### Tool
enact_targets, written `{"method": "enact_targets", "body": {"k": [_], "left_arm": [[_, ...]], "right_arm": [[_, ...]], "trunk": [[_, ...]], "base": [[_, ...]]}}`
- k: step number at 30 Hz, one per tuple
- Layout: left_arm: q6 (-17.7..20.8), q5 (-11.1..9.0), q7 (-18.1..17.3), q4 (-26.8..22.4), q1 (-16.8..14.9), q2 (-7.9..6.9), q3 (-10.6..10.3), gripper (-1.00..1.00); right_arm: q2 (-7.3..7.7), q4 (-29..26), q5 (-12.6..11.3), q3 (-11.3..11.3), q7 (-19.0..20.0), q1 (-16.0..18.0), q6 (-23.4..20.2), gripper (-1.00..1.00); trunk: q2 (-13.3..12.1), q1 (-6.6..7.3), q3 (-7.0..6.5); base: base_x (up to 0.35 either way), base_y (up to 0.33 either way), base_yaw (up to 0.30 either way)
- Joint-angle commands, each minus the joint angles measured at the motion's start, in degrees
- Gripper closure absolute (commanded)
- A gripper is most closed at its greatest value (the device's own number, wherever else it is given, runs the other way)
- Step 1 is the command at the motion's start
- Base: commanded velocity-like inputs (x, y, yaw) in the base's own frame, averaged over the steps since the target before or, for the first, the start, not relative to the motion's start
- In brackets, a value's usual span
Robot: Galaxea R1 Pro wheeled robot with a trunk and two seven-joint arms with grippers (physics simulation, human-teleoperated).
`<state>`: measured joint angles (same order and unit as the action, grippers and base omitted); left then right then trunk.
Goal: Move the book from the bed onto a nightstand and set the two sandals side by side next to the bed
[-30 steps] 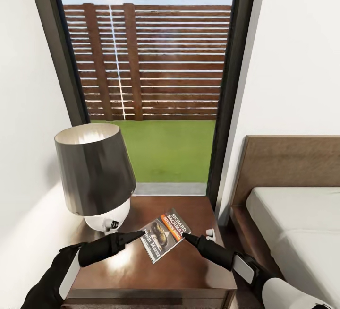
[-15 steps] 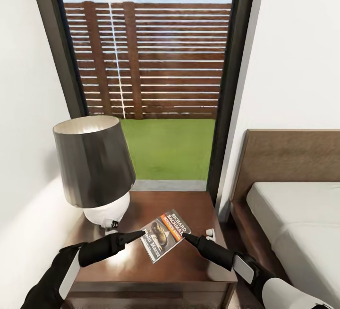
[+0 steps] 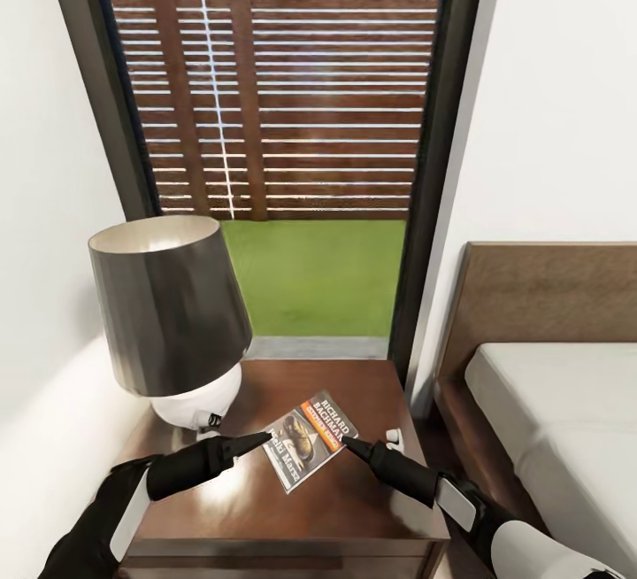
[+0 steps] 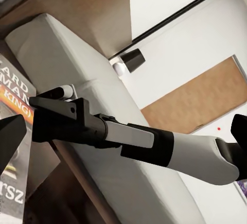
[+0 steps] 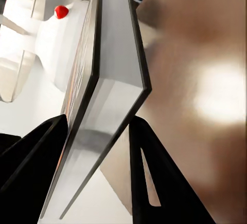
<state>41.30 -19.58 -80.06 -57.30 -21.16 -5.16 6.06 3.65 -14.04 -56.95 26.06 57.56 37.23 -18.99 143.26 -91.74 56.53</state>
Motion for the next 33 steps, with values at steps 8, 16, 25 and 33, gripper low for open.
{"method": "enact_targets", "body": {"k": [8, 16, 25, 33], "left_arm": [[0.5, -0.1, -0.2, 0.0, 0.0, -0.03, 0.0, -1.00], [0.5, -0.1, -0.2, 0.0, 0.0, -0.03, 0.0, -1.00], [0.6, -0.1, -0.2, 0.0, 0.0, -0.03, 0.0, -1.00], [0.6, -0.1, -0.2, 0.0, 0.0, -0.03, 0.0, -1.00]], "right_arm": [[0.04, 0.0, -0.6, 0.3, 0.0, 0.0, -0.5, 1.00], [-0.02, 0.1, -0.6, 0.4, 0.0, 0.0, -0.4, 1.00], [0.03, 0.0, -0.6, 0.4, 0.1, 0.0, -0.4, 1.00], [0.04, 0.0, -0.6, 0.4, 0.1, 0.0, -0.4, 1.00]], "trunk": [[0.0, -0.01, 0.06], [0.0, -0.01, 0.06], [0.0, -0.01, 0.06], [0.1, -0.09, 0.72]], "base": [[0.067, 0.001, 0.000], [0.094, 0.018, 0.000], [0.002, 0.000, 0.000], [0.000, 0.000, 0.000]]}}
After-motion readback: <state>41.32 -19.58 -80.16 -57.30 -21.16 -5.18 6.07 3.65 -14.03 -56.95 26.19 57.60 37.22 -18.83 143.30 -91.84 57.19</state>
